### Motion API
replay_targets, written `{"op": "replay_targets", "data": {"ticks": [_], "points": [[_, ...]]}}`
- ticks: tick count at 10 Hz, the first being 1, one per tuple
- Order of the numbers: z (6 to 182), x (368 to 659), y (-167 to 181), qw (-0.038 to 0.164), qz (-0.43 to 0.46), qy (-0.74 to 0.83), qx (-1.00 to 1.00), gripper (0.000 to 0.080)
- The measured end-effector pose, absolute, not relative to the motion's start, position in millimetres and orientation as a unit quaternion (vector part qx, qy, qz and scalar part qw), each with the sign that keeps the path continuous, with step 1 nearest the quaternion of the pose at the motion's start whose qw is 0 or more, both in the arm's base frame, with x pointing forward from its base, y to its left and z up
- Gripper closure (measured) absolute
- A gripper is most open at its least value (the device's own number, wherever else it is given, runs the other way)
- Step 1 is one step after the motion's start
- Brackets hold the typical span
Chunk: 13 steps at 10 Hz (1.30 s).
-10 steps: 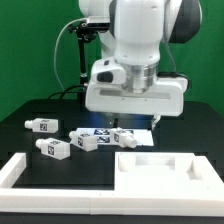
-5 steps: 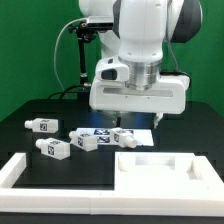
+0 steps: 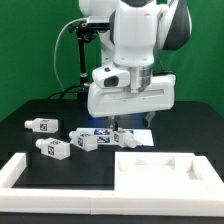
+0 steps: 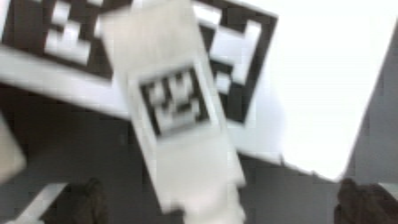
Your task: Assemble one leg
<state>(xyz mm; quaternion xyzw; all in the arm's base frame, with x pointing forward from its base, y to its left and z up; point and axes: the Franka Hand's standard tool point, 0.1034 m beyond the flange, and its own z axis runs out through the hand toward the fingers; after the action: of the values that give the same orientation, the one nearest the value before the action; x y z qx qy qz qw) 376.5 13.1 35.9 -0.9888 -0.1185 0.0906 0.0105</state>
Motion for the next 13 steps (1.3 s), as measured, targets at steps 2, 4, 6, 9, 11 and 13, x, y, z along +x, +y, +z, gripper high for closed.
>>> {"op": "replay_targets", "data": {"ticks": [2,4,6,9,11,13], "points": [[37.9,381.4,15.0,0.011,0.09,-0.121,-0.988,0.0151],[29.2,379.2,10.7,0.002,0.067,-0.147,-0.987,0.0151],[15.1,373.9,4.7,-0.008,0.057,-0.169,-0.984,0.0151],[10.0,374.0,2.7,-0.012,0.055,-0.17,-0.984,0.0253],[9.9,373.8,2.6,-0.012,0.055,-0.17,-0.984,0.0389],[11.3,376.1,7.3,-0.012,0.054,-0.179,-0.982,0.0515]]}}
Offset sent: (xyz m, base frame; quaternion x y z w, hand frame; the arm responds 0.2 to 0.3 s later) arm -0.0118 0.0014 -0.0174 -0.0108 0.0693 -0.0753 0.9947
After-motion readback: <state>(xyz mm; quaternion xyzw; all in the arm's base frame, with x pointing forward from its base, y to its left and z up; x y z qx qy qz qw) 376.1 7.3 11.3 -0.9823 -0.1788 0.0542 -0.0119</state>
